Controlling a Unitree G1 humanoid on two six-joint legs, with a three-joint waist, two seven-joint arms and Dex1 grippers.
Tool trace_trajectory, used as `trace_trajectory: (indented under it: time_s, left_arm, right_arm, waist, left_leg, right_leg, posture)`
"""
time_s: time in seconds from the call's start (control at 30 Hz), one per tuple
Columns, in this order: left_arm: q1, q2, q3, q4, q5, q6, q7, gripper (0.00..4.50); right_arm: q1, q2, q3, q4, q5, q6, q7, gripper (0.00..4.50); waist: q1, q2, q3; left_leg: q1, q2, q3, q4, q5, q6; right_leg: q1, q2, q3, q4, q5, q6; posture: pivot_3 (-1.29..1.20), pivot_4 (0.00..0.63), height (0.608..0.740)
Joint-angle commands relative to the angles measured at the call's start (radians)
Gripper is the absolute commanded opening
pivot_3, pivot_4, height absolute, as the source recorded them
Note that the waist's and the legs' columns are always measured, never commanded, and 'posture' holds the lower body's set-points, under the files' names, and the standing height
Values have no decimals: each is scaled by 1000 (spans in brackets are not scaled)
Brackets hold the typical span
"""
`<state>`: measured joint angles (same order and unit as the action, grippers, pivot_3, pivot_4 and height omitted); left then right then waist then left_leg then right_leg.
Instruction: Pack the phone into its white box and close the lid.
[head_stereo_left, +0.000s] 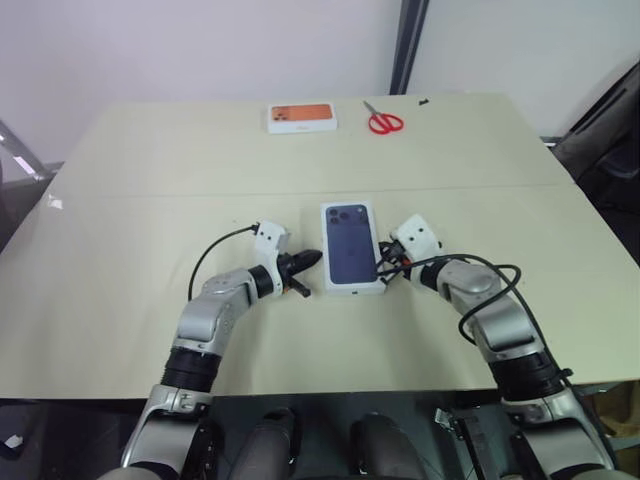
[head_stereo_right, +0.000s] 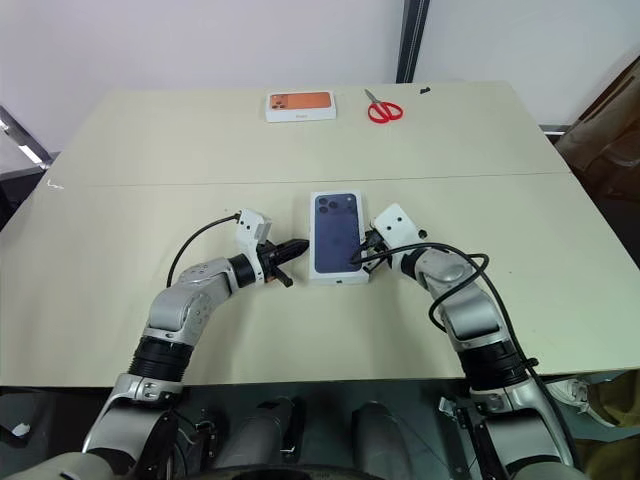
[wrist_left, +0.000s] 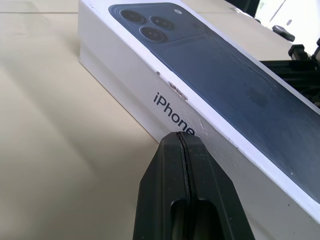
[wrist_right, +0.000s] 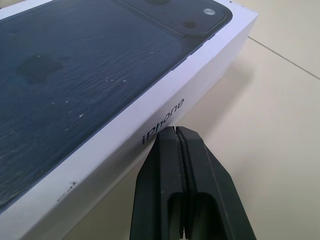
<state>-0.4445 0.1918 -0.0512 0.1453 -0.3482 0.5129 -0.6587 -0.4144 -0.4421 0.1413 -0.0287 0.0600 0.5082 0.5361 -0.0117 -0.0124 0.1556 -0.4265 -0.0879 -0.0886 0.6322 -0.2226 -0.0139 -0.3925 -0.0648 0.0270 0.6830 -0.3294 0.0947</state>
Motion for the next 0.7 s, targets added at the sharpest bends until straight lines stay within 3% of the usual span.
trace_trajectory:
  time_s: [0.03,0.7]
  left_arm:
    - [-25,-11,5,-29,-11,-18,2,0]
    - [-18,-20,1,-45,-17,8,13,0]
  right_arm:
    - [-36,12,1,-9,-6,-26,1,43]
    - [-32,0,-9,27,-45,-10,-11,43]
  waist:
    - [-1,0,0]
    - [1,0,0]
  left_leg:
    - [0,0,0,0,0,0]
    - [0,0,0,0,0,-1]
  right_leg:
    - [0,0,0,0,0,0]
    - [0,0,0,0,0,0]
  posture:
    - [0,150,734]
    - [0,150,734]
